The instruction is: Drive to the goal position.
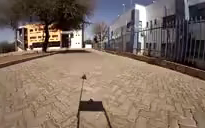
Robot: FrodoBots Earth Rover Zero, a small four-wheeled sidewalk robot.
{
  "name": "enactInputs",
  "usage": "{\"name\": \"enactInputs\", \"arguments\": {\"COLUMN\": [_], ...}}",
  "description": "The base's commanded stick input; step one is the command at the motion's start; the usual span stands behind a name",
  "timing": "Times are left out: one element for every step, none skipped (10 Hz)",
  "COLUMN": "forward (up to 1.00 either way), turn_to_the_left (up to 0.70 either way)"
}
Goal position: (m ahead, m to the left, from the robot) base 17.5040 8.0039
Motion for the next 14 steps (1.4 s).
{"name": "enactInputs", "arguments": {"forward": [1.0,1.0,1.0,1.0,1.0,1.0,1.0,1.0,1.0,1.0,1.0,1.0,1.0,1.0], "turn_to_the_left": [0.0,0.0,0.0,0.0,0.0,0.0,0.0,0.0,0.0,0.0,0.0,0.0,0.0,0.0]}}
